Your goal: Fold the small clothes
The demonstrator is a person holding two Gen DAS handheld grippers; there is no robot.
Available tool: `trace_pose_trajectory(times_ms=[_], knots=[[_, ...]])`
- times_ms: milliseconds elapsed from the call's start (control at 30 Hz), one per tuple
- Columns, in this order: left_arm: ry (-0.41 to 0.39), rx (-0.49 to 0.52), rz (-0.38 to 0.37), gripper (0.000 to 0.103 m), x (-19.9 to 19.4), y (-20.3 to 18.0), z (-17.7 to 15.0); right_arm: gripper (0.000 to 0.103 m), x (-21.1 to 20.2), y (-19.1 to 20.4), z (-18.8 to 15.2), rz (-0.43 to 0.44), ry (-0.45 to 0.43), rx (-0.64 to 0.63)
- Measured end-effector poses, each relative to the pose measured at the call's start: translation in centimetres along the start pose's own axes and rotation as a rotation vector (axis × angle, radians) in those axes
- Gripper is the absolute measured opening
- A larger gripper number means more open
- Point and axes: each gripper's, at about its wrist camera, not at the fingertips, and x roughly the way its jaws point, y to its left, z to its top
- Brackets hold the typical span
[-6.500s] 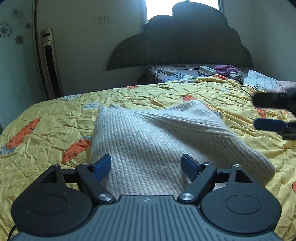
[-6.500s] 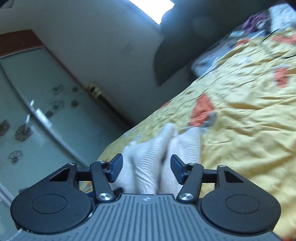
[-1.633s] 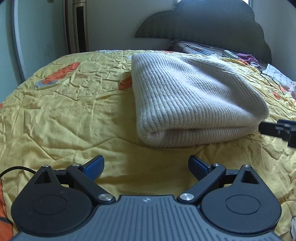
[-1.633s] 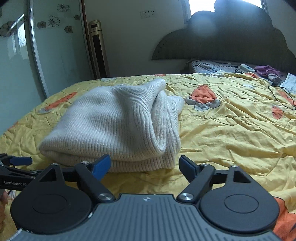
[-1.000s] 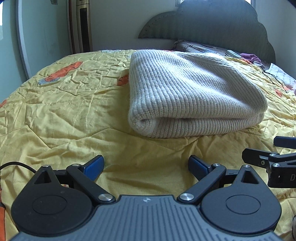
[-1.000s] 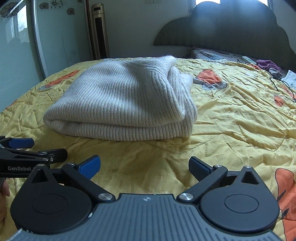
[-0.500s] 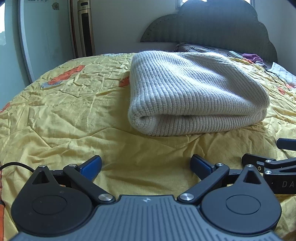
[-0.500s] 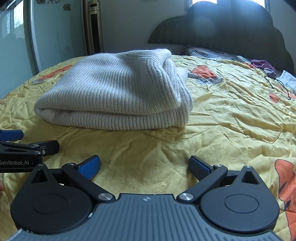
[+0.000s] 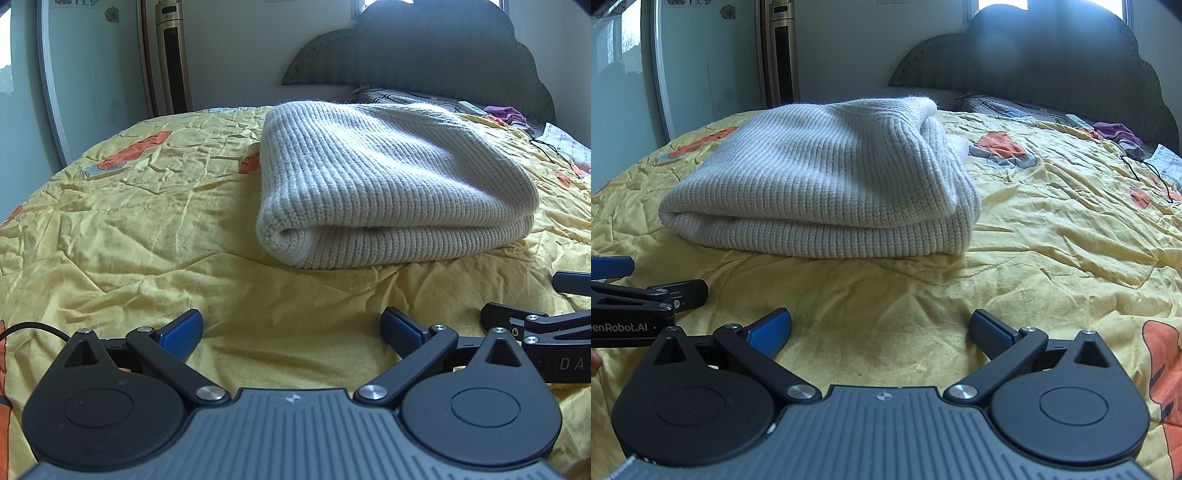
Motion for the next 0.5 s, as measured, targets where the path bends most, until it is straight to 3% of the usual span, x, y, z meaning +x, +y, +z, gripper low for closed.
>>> trace_pose_trajectory(times_ms=[500], knots=[[0.001,-0.001,-0.001,0.103,0.01,0.03,-0.05,0.103,-0.04,0.04,0.01,0.003,-0.002,0.004]])
